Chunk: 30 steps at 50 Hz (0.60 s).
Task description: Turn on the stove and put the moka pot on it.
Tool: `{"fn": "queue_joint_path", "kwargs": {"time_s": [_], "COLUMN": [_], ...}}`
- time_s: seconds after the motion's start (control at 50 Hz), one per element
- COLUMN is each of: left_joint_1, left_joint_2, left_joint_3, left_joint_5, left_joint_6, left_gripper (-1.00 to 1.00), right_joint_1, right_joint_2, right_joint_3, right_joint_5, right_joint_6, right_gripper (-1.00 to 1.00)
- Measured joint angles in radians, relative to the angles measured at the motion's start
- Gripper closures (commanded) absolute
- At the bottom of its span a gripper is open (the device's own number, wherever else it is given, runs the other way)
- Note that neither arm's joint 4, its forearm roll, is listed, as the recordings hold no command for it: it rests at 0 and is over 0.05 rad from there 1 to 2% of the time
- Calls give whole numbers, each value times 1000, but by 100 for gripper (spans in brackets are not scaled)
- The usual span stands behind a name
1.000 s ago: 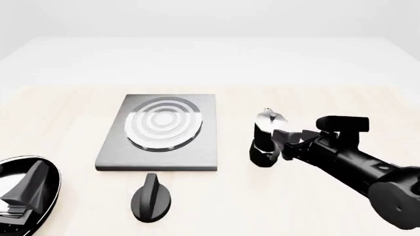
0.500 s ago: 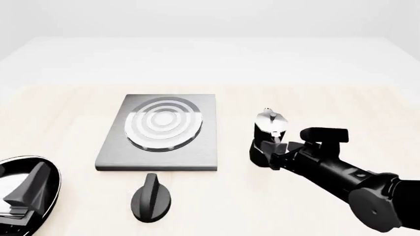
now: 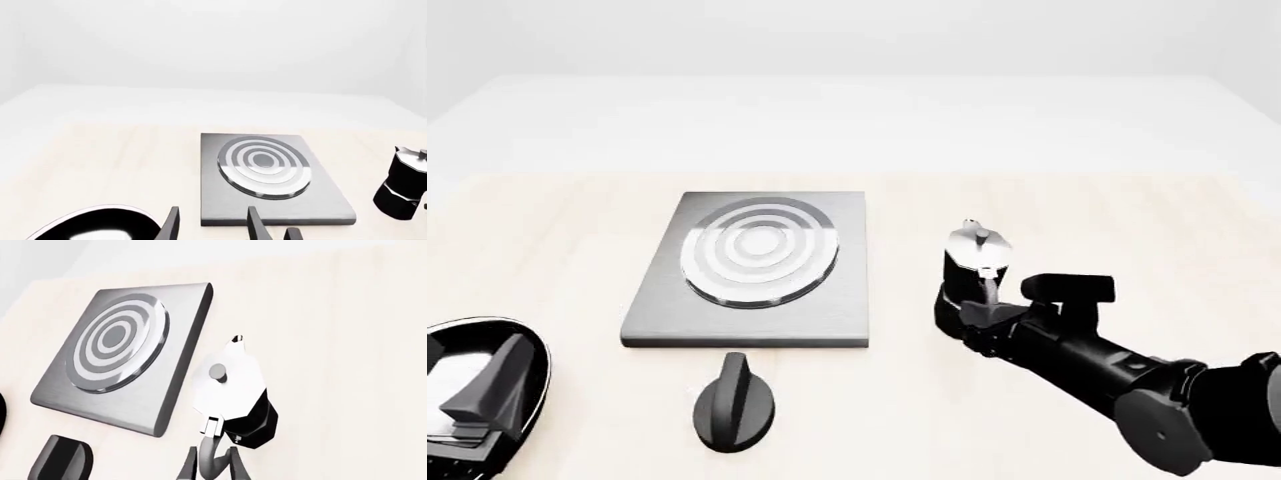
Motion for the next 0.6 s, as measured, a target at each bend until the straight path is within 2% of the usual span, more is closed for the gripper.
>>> {"fn": "queue_joint_path", "kwargs": {"time_s": [0.16, 0.3, 0.42, 0.6], "left_joint_1": [-1, -3, -7, -16], "left_joint_2": [0, 0, 0, 0], "left_joint_3": [1, 1, -1, -5], "left_joint_5": [-1, -4, -8, -14], "left_joint_6": [-1, 0, 0, 1], "left_gripper": [-100, -100, -100, -100], "right_joint_1": [-10, -22, -33, -66], "right_joint_2": [-13, -75, -178, -358], "right_joint_3": [3, 4, 3, -39], "right_joint_5": [5, 73, 184, 405], "right_joint_6": [-14, -41, -68, -142], "right_gripper": [100, 100, 100, 100]}}
